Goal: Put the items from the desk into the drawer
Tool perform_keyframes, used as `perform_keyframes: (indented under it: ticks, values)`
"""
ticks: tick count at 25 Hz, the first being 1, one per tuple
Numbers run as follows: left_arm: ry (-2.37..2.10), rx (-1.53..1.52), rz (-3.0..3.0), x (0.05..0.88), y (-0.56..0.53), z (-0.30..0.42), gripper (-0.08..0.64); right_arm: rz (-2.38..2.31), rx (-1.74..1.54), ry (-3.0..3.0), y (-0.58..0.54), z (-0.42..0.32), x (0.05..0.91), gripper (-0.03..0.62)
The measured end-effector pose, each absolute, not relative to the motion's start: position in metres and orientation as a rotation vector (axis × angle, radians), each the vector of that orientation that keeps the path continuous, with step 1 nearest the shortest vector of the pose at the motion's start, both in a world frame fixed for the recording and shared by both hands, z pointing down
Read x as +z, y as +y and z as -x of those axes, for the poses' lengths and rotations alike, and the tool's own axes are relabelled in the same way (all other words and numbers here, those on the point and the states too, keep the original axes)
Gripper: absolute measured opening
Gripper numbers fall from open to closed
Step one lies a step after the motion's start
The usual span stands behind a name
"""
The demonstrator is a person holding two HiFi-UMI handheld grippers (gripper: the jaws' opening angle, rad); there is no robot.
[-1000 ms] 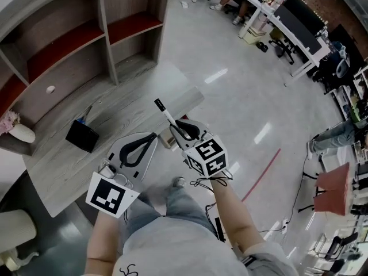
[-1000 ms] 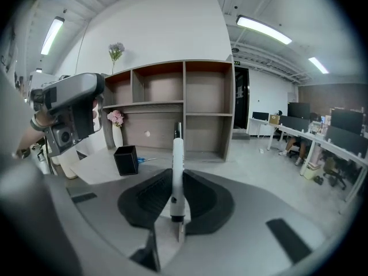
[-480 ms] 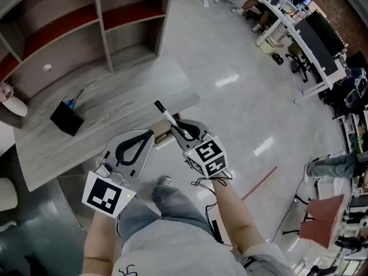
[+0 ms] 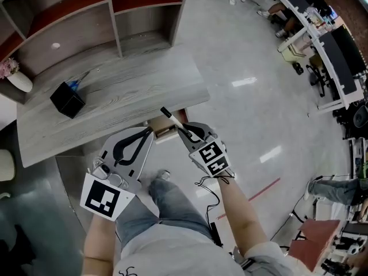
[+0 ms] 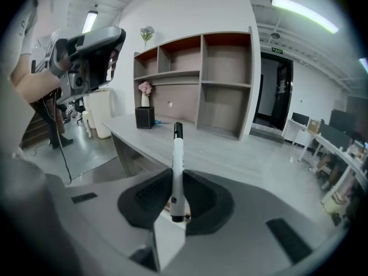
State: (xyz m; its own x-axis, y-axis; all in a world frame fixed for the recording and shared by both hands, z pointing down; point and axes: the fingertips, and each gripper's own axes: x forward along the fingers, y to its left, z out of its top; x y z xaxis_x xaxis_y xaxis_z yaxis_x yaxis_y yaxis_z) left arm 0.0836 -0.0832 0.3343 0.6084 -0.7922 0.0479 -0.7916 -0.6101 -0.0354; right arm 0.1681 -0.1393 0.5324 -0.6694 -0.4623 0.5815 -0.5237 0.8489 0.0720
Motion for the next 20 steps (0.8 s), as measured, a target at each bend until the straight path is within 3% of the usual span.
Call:
perform_keyframes:
  ticks: [20]
  values:
    - [1.464,-0.089,2.754,0.357,-0.1,-0.07,0.005,-0.441,0.063,-2.218,-0.148,-0.17,0.653,0.072]
